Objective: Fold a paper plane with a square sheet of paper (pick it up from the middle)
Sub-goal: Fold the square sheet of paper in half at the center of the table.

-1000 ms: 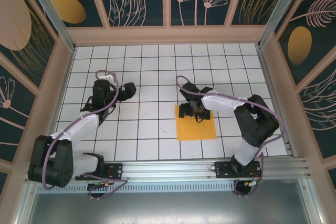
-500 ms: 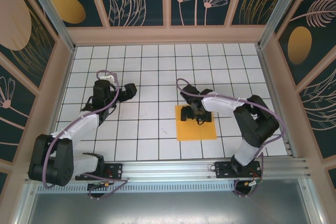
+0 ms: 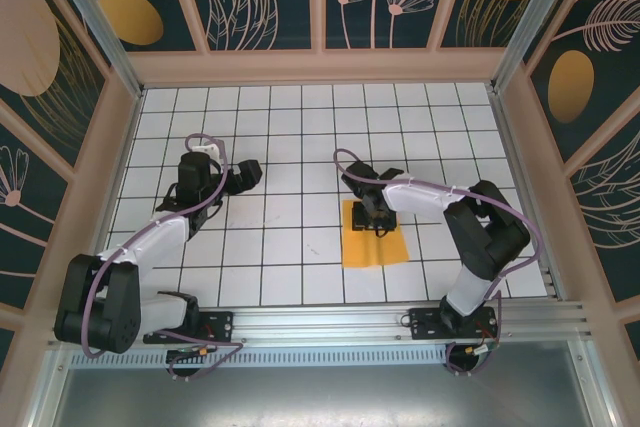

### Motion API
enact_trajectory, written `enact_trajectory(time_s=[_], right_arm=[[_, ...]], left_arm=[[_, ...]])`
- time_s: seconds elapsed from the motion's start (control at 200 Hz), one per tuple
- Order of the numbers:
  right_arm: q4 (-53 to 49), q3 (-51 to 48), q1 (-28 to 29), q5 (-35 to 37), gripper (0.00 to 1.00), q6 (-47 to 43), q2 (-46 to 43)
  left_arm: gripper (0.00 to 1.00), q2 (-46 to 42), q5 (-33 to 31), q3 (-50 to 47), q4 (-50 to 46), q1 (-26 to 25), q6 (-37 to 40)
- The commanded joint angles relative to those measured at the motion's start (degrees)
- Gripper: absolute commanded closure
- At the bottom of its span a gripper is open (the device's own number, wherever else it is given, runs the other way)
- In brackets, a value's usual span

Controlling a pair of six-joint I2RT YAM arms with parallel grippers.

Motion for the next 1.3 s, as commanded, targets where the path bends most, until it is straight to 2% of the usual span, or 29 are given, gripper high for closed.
enact_trajectory(time_s=[0.0,0.045,0.105,0.16,0.48,0.651,0.886,1.291], right_arm=[[-2.47,2.37,0.25,-0.77,0.52,-0.20,-3.14],[-2.39,2.88,0.25,-1.59,0.53,0.00,-4.00],[-1.13,3.16,0.16,-3.41,0.61,-0.32,-5.32],[0.66,3.45,0.06,-6.78,0.61,-0.56,-6.59],[17.62,3.34,-3.55,-28.93,0.61,0.55,-11.31],[24.16,-0.21,-8.14,-34.57,0.60,2.47,-10.08],[28.27,-7.29,-14.62,-35.34,0.57,1.63,-8.21],[24.40,-12.37,-21.33,-29.32,0.45,-2.34,-10.41]], left_arm=[[0.01,0.55,1.49,0.94,0.38,-0.45,0.89],[0.01,0.34,1.54,0.89,0.34,-0.39,0.81],[0.01,0.13,1.77,0.78,0.50,-0.44,0.52],[0.01,0.02,2.22,0.81,0.66,-0.40,0.24],[0.01,-0.76,6.35,1.54,2.18,-0.45,-2.40],[0.02,-0.69,10.01,1.82,4.19,-0.79,-4.74],[0.01,2.43,15.20,4.59,5.19,-4.36,-5.79],[0.02,9.65,14.81,10.05,7.02,-12.83,-7.50]])
